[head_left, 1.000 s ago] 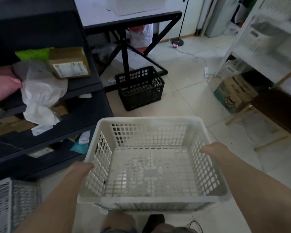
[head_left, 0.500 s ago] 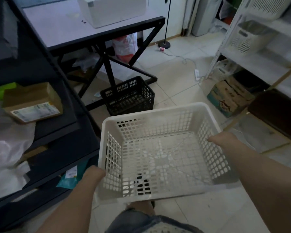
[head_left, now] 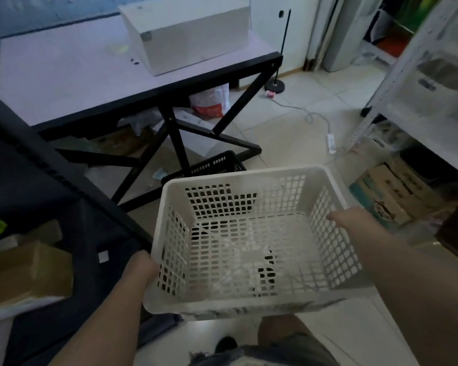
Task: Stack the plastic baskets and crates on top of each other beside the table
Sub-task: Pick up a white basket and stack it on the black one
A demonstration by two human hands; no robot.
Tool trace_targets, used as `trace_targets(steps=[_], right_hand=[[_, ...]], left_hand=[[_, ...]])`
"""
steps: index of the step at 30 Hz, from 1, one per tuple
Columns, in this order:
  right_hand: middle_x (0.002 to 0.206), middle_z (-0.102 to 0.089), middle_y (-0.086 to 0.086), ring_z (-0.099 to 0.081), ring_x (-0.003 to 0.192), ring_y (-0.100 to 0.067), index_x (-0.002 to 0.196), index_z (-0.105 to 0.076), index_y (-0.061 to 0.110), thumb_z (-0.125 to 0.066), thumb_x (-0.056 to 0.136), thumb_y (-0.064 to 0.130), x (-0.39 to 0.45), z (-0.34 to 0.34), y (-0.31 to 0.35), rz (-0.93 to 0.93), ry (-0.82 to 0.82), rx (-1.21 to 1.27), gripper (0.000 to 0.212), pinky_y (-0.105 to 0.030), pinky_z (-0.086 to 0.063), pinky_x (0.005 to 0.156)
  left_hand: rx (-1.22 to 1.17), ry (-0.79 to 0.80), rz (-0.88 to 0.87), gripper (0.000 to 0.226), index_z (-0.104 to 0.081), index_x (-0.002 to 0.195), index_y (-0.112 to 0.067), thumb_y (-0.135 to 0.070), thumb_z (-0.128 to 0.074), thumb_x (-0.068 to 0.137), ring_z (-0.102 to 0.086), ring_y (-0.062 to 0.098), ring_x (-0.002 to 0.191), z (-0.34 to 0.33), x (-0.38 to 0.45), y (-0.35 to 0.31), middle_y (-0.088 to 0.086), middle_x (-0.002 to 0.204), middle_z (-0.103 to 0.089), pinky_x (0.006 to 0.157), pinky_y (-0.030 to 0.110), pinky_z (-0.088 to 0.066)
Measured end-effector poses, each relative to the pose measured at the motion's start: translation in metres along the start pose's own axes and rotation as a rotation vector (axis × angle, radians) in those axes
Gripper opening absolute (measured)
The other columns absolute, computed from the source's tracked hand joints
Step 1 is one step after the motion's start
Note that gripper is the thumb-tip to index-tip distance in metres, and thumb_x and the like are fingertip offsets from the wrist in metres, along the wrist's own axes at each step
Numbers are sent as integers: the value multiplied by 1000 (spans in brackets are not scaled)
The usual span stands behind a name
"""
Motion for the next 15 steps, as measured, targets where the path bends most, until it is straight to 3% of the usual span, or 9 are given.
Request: trace_targets(steps=[2, 3, 5, 8, 11, 15], right_hand=[[105, -53, -19, -54, 83, -30, 119, -53, -4, -57, 89, 26, 33, -11, 38, 14, 71, -36, 43, -38, -46, 82], [108, -55, -21, -57, 89, -34, 122, -52, -6, -58, 88, 26, 52, -15, 60, 30, 87, -51, 46, -38, -46, 83], [123, -57, -24, -57, 109, -39, 127, -50, -7, -60, 87, 28, 89, -19, 113, 96, 91, -104, 54, -37, -46, 89], [111, -58, -19, -58, 106, -36, 124, -53, -6, -60, 85, 27, 141, -15, 203, 179, 112, -131, 52, -32, -45, 80], [124, -56, -23, -56, 114, -37, 128, -51, -7, -61, 87, 28, 188, -24, 273, 199, 161, -174, 55, -32, -41, 78], [133, -51, -24, -52, 118, -40, 134, -45, -6, -62, 87, 31, 244, -52, 332, 177, 189, -192, 62, -39, -45, 87]], left_hand=[[-27, 2, 44, 27, -58, 113, 5, -1, -44, 90, -47, 21, 70, 10, 27, -17, 10, 77, -47, 75, 33, -48], [-50, 4, 76, 27, -59, 113, 5, -1, -44, 90, -47, 22, 71, 15, 41, -26, 10, 78, -49, 77, 33, -48], [-99, -8, 134, 28, -60, 112, 6, -3, -44, 91, -51, 25, 81, 27, 70, -42, 17, 95, -58, 81, 33, -50], [-162, -58, 210, 26, -61, 109, 7, -3, -46, 91, -54, 29, 87, 51, 106, -68, 25, 113, -61, 77, 35, -49], [-223, -119, 226, 22, -65, 100, 10, 1, -49, 87, -59, 33, 88, 72, 142, -92, 27, 107, -64, 79, 38, -53], [-309, -159, 303, 19, -64, 96, 9, 0, -53, 83, -61, 35, 88, 87, 193, -108, 23, 96, -63, 79, 44, -55]])
Point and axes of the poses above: each hand's wrist, its own x-axis towards the middle knuckle, its own z-axis out of the back of the hand, y = z × x, the point moved 9 cm from there along x, towards the middle knuckle
